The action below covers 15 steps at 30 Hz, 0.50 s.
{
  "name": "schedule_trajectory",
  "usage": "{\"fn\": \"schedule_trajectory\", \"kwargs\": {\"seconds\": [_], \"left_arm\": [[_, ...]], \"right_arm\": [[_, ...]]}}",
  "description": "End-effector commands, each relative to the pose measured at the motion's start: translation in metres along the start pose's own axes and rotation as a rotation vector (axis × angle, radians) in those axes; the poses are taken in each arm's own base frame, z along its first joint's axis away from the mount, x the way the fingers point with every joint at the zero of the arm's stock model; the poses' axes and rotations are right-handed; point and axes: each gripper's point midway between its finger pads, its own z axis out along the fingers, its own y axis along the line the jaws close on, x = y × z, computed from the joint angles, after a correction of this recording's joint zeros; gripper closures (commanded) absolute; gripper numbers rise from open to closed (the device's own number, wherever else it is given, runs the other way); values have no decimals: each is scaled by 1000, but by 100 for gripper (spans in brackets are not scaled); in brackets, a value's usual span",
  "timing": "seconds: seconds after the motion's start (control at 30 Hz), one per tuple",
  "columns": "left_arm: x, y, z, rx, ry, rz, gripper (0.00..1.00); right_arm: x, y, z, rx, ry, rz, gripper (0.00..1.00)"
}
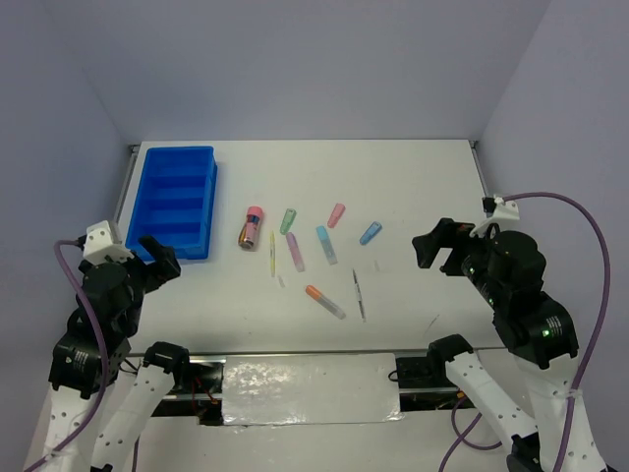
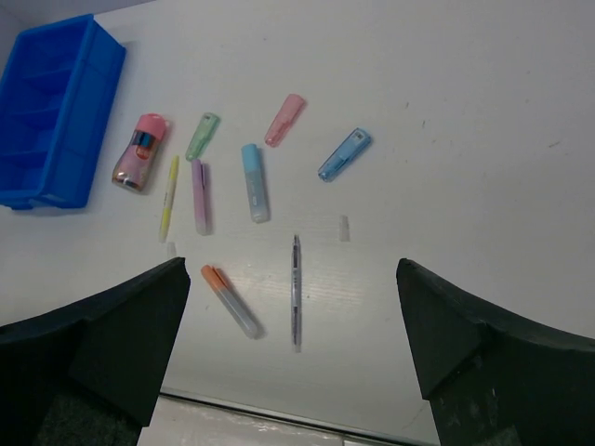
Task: Sort the stationery into containers
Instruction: Pick up the pen from the center of the board.
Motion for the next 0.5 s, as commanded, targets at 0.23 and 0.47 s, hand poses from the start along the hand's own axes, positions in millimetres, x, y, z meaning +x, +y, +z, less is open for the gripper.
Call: {"fn": "schedule_trajectory", "kwargs": {"seconds": [0.23, 0.47], "left_arm": [[0, -13, 14, 30, 14, 8, 1], [11, -19, 25, 37, 77, 42, 1]], "right_arm": [[15, 10, 51, -6, 124, 32, 0], [90, 35, 101, 87, 358, -88, 0]]}}
